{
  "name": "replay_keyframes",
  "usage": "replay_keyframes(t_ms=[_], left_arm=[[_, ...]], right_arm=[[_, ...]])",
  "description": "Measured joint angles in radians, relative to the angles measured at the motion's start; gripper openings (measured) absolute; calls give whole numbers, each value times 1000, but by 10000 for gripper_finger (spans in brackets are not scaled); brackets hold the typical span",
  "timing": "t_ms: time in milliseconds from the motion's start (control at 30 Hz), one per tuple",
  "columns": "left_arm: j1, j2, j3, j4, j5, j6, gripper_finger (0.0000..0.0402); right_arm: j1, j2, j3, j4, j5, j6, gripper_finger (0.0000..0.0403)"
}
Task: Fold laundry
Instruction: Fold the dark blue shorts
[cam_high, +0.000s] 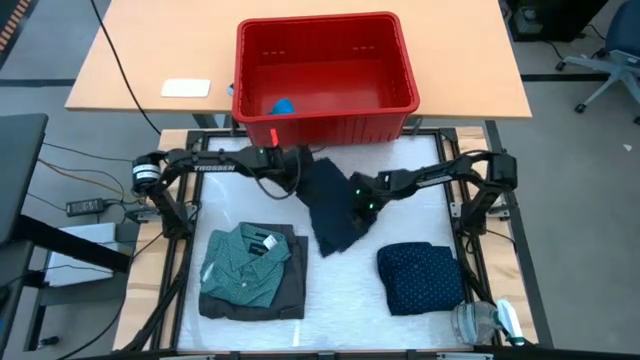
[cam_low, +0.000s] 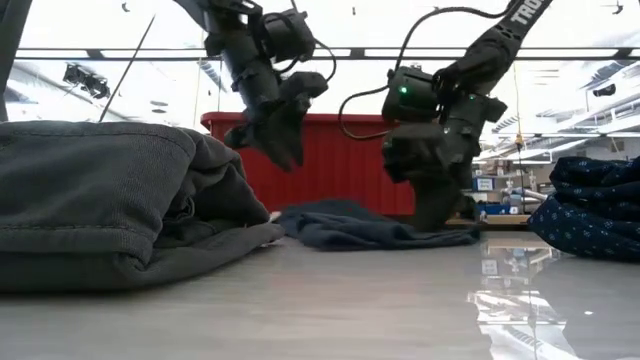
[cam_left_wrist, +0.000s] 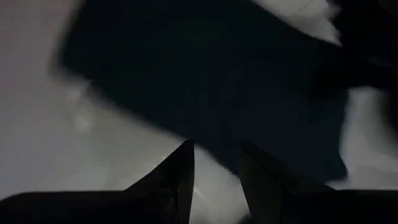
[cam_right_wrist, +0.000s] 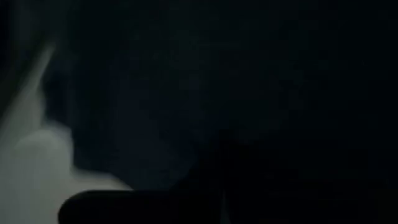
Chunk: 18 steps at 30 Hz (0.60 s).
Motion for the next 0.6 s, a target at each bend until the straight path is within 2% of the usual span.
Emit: replay_keyframes(t_ms=[67, 167, 267, 367, 433, 500, 600], left_arm=[[-14, -14, -51, 13, -3, -61, 126], [-30, -55, -128, 46, -9, -142, 126], [-38, -93, -210, 128, -9, -230, 127], [-38, -119, -288, 348, 15, -323, 140], [-38, -124, -332, 521, 53, -365, 162], [-42, -109, -364, 644, 65, -381, 192], [-45, -77, -380, 659, 59, -381, 249]], right_arm=[[40, 1, -4, 32, -133, 6, 11], [74, -61, -12, 48, -210, 11, 12], [46, -163, -6, 48, -161, 21, 23], [-12, -251, -9, 19, -126, 12, 43], [-67, -316, -5, 9, -106, -35, 63], [-133, -359, -4, -41, -44, -104, 87], [-239, -381, -8, -94, -22, -169, 136]])
